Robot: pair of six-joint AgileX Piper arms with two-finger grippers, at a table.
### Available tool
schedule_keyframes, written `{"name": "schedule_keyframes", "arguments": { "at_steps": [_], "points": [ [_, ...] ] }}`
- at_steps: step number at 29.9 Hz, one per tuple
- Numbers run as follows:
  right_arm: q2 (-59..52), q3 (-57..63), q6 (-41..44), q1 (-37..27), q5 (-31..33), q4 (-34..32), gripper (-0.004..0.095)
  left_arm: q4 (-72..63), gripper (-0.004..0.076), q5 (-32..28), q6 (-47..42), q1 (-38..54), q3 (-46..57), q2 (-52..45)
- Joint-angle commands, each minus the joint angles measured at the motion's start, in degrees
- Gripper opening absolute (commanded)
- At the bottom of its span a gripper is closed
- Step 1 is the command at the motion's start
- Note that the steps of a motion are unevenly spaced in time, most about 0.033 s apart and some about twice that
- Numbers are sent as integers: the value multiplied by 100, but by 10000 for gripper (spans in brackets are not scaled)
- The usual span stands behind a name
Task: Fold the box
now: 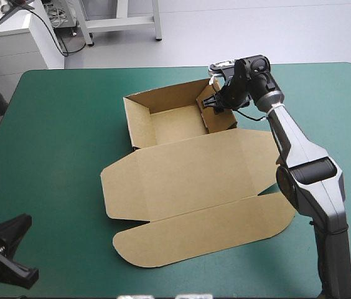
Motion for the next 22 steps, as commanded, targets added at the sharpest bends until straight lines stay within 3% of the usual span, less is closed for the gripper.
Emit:
{"name": "schedule_keyframes", "arguments": {
  "at_steps": [1, 4, 7, 15, 22],
  "points": [
    [-285, -151, -45, -9, 21, 116, 453, -31, -8, -541, -286, -31, 897, -701],
    [-209, -151, -60, -9, 21, 116, 268, -31, -8, -548, -531, -31, 1710, -1379],
    [-171, -151, -60, -9, 21, 116, -10, -31, -8, -548, -769, -31, 2284, -1984],
    [-382, -151, 216, -301, 21, -871, -19, 13, -8, -586, -928, -31, 2555, -2356],
    [-756, -151, 216, -1694, 21, -1195, -19, 243, -8, -663, -928, -31, 2555, -2356]
  ]
}}
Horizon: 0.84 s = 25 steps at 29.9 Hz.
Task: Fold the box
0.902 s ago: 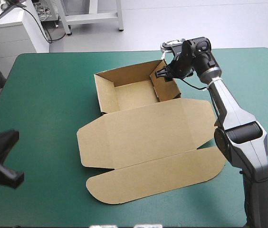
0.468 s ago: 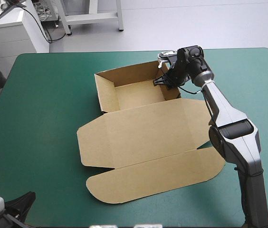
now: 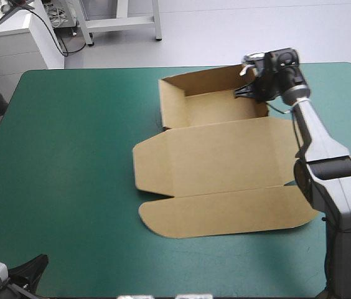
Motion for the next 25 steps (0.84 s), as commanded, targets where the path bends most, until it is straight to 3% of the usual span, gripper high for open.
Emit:
{"name": "schedule_keyframes", "arguments": {
  "at_steps": [1, 6, 11, 25],
  "points": [
    [-630, -151, 1, -874, 17, -337, -19, 115, -8, -428, -56, -31, -117, -14],
    [-639, -151, 1, -1915, 17, -294, -19, 115, -8, -441, -56, -31, -117, -14],
    [-575, 114, -156, -2522, 17, -481, -19, 115, -8, -450, -56, -31, -117, -14],
    [270, 126, -265, -2862, 17, -524, 0, 115, -8, -567, -56, -31, -117, -14]
  ]
}}
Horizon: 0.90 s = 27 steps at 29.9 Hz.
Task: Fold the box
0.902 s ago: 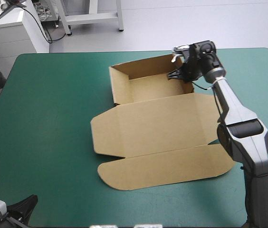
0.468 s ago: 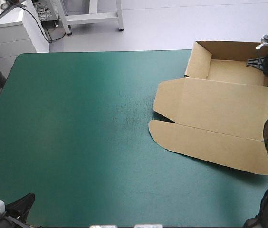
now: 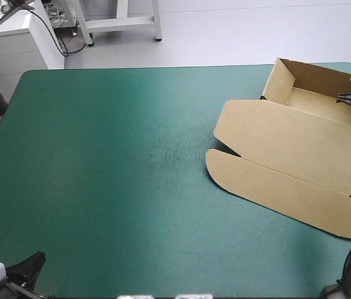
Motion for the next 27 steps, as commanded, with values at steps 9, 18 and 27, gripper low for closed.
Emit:
{"name": "schedule_keyframes", "arguments": {
  "at_steps": [9, 18, 27],
  "points": [
    [-326, -437, -299, -125, 27, -143, 512, 203, -8, -499, -56, -31, -117, -14],
    [-1347, -1080, -335, -66, 27, -107, 556, 203, -8, -499, -40, -31, -117, -14],
    [-2969, -1062, -560, 760, 37, 794, 554, 203, -8, -499, -40, -31, -117, -14]
  ]
}}
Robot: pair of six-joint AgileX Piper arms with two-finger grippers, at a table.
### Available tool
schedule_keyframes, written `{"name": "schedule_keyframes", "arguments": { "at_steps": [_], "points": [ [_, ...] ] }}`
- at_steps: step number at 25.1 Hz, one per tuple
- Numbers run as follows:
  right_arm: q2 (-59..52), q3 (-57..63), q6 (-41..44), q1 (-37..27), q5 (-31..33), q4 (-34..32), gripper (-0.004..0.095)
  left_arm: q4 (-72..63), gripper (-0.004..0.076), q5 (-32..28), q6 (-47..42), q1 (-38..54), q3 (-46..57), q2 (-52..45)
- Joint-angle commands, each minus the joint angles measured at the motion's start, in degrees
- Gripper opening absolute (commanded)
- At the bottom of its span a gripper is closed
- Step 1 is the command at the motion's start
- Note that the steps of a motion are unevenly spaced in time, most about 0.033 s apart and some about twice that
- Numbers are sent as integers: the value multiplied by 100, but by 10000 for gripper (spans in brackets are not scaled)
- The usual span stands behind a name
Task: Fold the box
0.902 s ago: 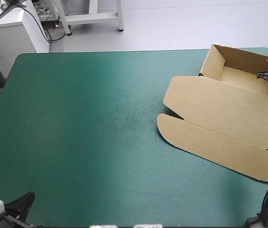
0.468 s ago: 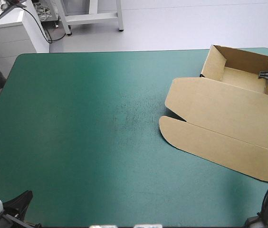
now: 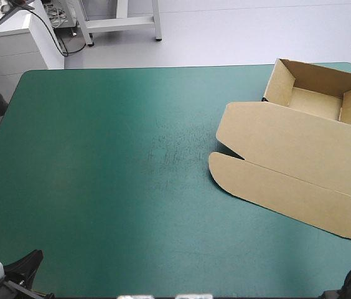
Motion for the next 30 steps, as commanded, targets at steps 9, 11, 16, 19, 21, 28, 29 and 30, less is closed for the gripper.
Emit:
{"name": "schedule_keyframes", "arguments": {
  "at_steps": [9, 11, 16, 19, 21, 28, 29, 30],
  "points": [
    [-2563, 1428, -181, 2610, 32, 329, 300, 14, -8, -262, -40, -31, -117, -14],
    [-2960, 1977, -181, 2995, 23, 255, 139, 14, -8, -262, -40, -31, -117, -14],
    [-3984, 3427, -145, 3735, 23, 255, -4, 3, -8, -262, -40, -31, -117, -14],
    [-4858, 4618, -36, 3999, 23, 255, -4, 3, -8, -262, -40, -31, -117, -14],
    [-5523, 5456, -38, 4011, -35, 255, -4, 3, -8, -262, -40, -31, -117, -14],
    [-8600, 8782, 117, 4011, -1442, 255, -4, -82, -8, -322, -40, -31, -117, -14],
    [-8877, 9070, 134, 4011, -1614, 255, -4, -133, -8, -369, -31, -31, -117, -14],
    [-9135, 9293, 191, 4011, -1788, 255, -4, -189, -8, -421, 15, -31, -117, -14]
  ]
}}
